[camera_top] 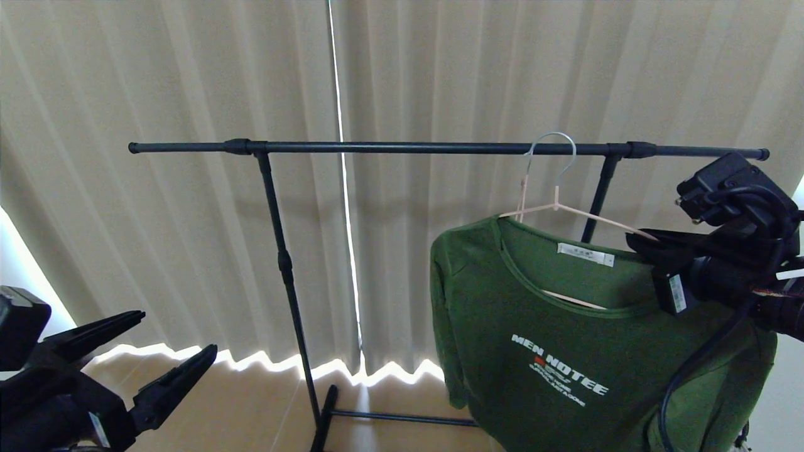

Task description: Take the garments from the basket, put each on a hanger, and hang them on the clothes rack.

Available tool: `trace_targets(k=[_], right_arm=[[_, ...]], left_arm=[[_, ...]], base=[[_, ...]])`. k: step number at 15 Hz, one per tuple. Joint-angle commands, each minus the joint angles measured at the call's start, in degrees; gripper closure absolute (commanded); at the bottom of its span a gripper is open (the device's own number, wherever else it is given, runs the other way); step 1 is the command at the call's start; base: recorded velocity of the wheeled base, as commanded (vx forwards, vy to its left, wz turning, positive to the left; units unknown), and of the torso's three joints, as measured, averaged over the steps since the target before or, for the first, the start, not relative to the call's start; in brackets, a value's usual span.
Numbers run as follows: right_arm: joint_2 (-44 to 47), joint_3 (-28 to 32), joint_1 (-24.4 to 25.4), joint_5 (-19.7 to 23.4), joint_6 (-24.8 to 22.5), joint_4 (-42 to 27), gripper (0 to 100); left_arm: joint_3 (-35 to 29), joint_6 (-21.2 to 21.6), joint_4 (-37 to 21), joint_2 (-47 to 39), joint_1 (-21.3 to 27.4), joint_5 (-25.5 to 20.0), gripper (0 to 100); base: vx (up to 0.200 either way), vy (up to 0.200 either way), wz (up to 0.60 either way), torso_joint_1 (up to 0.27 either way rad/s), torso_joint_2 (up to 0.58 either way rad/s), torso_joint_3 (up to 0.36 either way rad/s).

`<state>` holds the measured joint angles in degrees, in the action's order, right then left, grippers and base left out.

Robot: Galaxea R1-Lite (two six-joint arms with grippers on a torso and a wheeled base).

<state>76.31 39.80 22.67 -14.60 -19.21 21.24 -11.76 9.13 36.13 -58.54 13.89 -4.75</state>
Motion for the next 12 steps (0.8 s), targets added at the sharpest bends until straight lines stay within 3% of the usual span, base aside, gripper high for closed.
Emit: trace_targets(k=[1, 2, 12], right_arm=[[-0.6, -0.3, 0.0, 0.0, 0.0, 0.2, 100], [-0.6, -0.2, 0.0, 0.0, 0.0, 0.3, 100], [-0.4, -0.2, 0.6, 0.3, 1.5, 0.6, 100]], left_arm=[[-0.1, 0.1, 0.0, 0.4, 0.0, 0.0, 0], [-0.1, 0.0, 0.0, 0.4, 0.0, 0.0, 0], [0.1, 0.0, 0.0, 0.0, -0.1, -0.1, 0]], base=[[0.000, 0.000, 0.00, 0.000, 0.00, 0.000], [0.000, 0.000, 0.00, 0.000, 0.00, 0.000], [0.200, 0.000, 0.00, 0.003, 0.00, 0.002]])
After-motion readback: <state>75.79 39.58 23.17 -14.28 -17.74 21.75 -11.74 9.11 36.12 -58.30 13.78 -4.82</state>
